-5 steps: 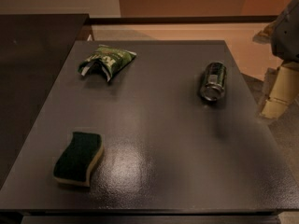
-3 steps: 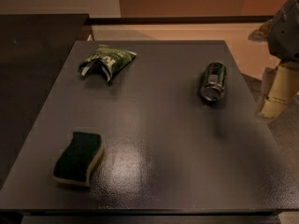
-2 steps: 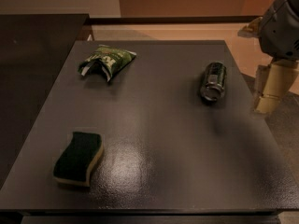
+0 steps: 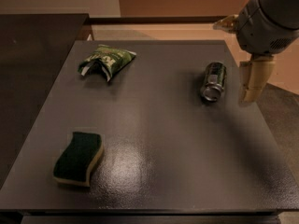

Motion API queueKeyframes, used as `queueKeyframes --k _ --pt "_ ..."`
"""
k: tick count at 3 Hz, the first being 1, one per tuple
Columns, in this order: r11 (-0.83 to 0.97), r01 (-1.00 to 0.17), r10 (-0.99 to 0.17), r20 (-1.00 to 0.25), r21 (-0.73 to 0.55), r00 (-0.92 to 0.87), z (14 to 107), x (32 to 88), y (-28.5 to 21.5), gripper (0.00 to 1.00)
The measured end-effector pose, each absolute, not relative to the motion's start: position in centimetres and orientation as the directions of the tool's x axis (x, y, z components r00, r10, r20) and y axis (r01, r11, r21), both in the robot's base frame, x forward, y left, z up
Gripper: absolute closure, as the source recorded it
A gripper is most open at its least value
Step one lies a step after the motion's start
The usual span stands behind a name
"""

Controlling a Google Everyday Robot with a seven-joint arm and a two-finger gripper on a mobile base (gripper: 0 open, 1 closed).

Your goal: Place green can upright

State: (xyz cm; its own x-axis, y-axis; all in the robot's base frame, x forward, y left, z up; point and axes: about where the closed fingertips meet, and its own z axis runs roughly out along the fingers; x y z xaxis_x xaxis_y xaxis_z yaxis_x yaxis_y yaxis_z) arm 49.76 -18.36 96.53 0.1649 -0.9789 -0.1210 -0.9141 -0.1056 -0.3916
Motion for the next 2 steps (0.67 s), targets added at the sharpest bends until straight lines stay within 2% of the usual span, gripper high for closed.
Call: queueKeyframes --k 2 --pt "-0.38 -0.845 -0.922 0.083 -0.377 0.378 94.5 54.0 -19.2 0.0"
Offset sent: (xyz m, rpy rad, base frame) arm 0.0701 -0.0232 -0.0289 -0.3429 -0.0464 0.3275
